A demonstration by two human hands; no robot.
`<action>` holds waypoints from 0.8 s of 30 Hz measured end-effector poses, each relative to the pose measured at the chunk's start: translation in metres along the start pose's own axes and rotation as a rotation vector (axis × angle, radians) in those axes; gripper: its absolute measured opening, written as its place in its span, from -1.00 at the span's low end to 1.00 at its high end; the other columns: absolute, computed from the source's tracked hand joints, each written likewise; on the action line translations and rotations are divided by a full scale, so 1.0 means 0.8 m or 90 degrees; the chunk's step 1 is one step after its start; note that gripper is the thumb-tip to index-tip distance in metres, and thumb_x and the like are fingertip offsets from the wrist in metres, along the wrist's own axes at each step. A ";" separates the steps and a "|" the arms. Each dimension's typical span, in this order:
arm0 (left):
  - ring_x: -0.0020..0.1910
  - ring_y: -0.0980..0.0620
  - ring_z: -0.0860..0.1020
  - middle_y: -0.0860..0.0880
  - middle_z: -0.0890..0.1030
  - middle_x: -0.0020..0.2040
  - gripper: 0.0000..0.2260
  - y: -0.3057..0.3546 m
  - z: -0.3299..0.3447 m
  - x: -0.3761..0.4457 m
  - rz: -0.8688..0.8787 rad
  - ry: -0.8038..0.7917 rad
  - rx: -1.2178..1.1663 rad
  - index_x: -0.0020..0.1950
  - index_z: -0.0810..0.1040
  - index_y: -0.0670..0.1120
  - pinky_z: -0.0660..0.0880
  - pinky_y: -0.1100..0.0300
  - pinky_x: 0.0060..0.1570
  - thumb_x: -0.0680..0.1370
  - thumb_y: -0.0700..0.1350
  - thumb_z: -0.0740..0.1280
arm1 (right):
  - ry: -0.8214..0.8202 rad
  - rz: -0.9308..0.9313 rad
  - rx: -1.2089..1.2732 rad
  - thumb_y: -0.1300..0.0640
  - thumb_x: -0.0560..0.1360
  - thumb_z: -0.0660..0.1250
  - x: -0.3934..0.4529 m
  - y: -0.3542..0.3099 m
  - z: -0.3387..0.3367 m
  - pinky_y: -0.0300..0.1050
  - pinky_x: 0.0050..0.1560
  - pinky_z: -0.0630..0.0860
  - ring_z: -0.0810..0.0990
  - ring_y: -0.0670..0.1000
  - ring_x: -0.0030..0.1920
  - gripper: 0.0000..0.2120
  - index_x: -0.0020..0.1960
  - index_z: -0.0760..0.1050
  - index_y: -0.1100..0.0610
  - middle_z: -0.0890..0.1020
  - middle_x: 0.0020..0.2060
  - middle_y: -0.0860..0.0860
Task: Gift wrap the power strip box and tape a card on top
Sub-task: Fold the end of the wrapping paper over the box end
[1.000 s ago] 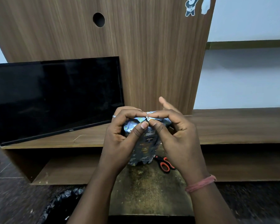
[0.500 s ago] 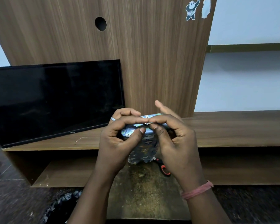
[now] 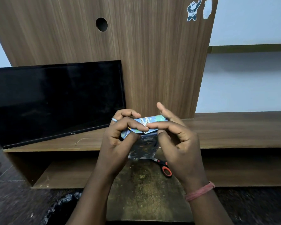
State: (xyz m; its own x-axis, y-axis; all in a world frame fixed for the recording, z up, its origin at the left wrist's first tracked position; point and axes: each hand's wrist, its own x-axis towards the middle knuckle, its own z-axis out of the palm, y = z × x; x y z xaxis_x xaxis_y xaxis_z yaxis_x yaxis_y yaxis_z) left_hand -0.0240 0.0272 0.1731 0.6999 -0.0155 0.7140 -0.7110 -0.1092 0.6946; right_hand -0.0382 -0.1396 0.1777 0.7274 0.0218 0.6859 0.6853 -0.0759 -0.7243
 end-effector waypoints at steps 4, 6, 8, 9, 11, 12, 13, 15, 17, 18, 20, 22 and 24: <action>0.30 -0.12 0.47 -0.14 0.51 0.18 -0.79 0.000 -0.001 -0.003 0.014 -0.036 0.033 -0.06 0.69 -0.07 0.39 0.17 0.27 0.51 -0.03 0.28 | -0.009 -0.024 -0.010 0.37 0.48 0.31 0.001 0.001 -0.002 -0.21 0.05 0.57 0.64 -0.10 0.13 -0.75 0.02 0.69 0.14 0.50 0.42 -0.10; 0.30 -0.10 0.49 -0.09 0.52 0.16 -0.83 0.002 0.002 -0.003 -0.001 -0.015 0.072 -0.09 0.66 -0.08 0.39 0.23 0.26 0.53 0.00 0.36 | -0.026 -0.029 -0.011 0.38 0.49 0.33 0.000 0.004 -0.002 -0.31 0.13 0.52 0.58 -0.23 0.21 -0.75 0.05 0.69 0.16 0.47 0.45 -0.05; 0.29 -0.10 0.50 -0.07 0.53 0.15 -0.87 0.002 0.003 -0.003 0.001 -0.002 0.084 -0.09 0.64 -0.07 0.39 0.24 0.26 0.53 -0.02 0.41 | -0.035 -0.035 -0.011 0.39 0.52 0.37 0.000 0.007 -0.002 -0.23 0.29 0.48 0.50 -0.14 0.38 -0.77 0.07 0.70 0.18 0.45 0.46 -0.03; 0.29 -0.09 0.51 -0.07 0.54 0.15 -0.89 0.001 0.003 -0.003 0.008 -0.004 0.086 -0.05 0.63 -0.07 0.40 0.23 0.26 0.54 -0.04 0.42 | -0.030 -0.036 -0.013 0.37 0.53 0.38 0.000 0.009 -0.002 -0.21 0.33 0.46 0.47 -0.13 0.41 -0.80 0.07 0.70 0.18 0.45 0.46 -0.03; 0.23 -0.01 0.55 -0.05 0.55 0.13 -0.83 0.000 0.003 -0.005 0.000 -0.007 0.064 0.10 0.58 -0.11 0.46 0.20 0.20 0.54 -0.12 0.44 | -0.014 -0.026 -0.011 0.32 0.54 0.40 0.002 0.014 -0.002 -0.14 0.38 0.44 0.46 -0.13 0.42 -0.83 0.05 0.71 0.15 0.45 0.47 -0.05; 0.17 0.03 0.57 -0.04 0.56 0.13 -0.77 0.002 0.003 -0.005 -0.017 -0.005 0.036 0.17 0.54 -0.13 0.50 0.18 0.15 0.53 -0.17 0.44 | -0.011 -0.013 0.004 0.30 0.54 0.41 0.002 0.016 -0.002 -0.08 0.40 0.44 0.45 -0.12 0.43 -0.84 0.04 0.71 0.13 0.44 0.47 -0.06; 0.14 0.01 0.58 -0.03 0.57 0.14 -0.72 0.003 0.003 -0.006 -0.025 -0.003 0.019 0.22 0.51 -0.13 0.52 0.17 0.12 0.52 -0.20 0.43 | -0.013 0.003 0.031 0.29 0.54 0.42 0.002 0.018 -0.002 -0.04 0.41 0.44 0.44 -0.10 0.44 -0.85 0.02 0.70 0.12 0.43 0.48 -0.07; 0.14 -0.04 0.58 -0.02 0.57 0.15 -0.65 0.007 0.001 -0.006 -0.020 -0.005 0.025 0.27 0.49 -0.09 0.55 0.15 0.12 0.51 -0.23 0.42 | -0.017 0.036 0.115 0.36 0.52 0.42 0.003 0.018 -0.001 -0.02 0.39 0.46 0.43 -0.07 0.46 -0.84 0.03 0.63 0.15 0.38 0.51 -0.05; 0.16 -0.08 0.56 -0.01 0.55 0.15 -0.60 0.010 -0.002 -0.004 -0.009 -0.012 0.040 0.31 0.48 -0.04 0.55 0.12 0.13 0.50 -0.21 0.44 | -0.019 0.060 0.209 0.46 0.50 0.39 0.005 0.018 0.001 -0.06 0.34 0.49 0.44 -0.07 0.45 -0.69 0.15 0.51 0.16 0.35 0.52 0.00; 0.18 -0.09 0.55 0.00 0.53 0.16 -0.57 0.010 -0.003 -0.004 -0.002 -0.008 0.057 0.34 0.47 0.01 0.53 0.07 0.17 0.50 -0.16 0.45 | -0.025 0.067 0.234 0.49 0.49 0.37 0.005 0.017 0.003 -0.05 0.35 0.49 0.42 -0.07 0.46 -0.59 0.23 0.47 0.14 0.34 0.52 0.01; 0.25 -0.09 0.46 0.05 0.48 0.24 -0.50 0.009 -0.005 -0.004 0.011 0.019 0.121 0.40 0.43 0.15 0.45 0.04 0.27 0.47 -0.01 0.42 | -0.035 0.070 0.249 0.52 0.50 0.34 0.005 0.018 0.008 0.10 0.44 0.41 0.37 -0.05 0.50 -0.47 0.36 0.41 0.09 0.37 0.51 0.01; 0.33 -0.08 0.37 0.12 0.41 0.33 -0.45 0.010 0.000 -0.005 0.006 0.040 0.164 0.46 0.36 0.22 0.34 0.05 0.37 0.47 0.10 0.33 | -0.024 0.070 0.255 0.53 0.52 0.32 0.005 0.022 0.011 0.22 0.49 0.33 0.35 -0.03 0.51 -0.43 0.42 0.38 0.09 0.44 0.46 0.01; 0.37 0.02 0.31 0.19 0.35 0.37 -0.41 0.010 0.011 -0.006 -0.026 0.056 0.192 0.54 0.26 0.24 0.30 0.00 0.42 0.50 0.20 0.26 | -0.007 0.068 0.249 0.53 0.53 0.30 0.004 0.025 0.008 0.19 0.50 0.31 0.35 -0.03 0.51 -0.41 0.45 0.36 0.10 0.49 0.43 -0.03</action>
State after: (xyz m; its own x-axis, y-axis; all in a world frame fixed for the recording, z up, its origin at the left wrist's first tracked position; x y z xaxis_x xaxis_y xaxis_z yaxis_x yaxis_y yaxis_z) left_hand -0.0327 0.0178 0.1741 0.7099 0.0790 0.6999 -0.6213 -0.3977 0.6751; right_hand -0.0217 -0.1351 0.1648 0.7945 0.0450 0.6056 0.5660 0.3065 -0.7653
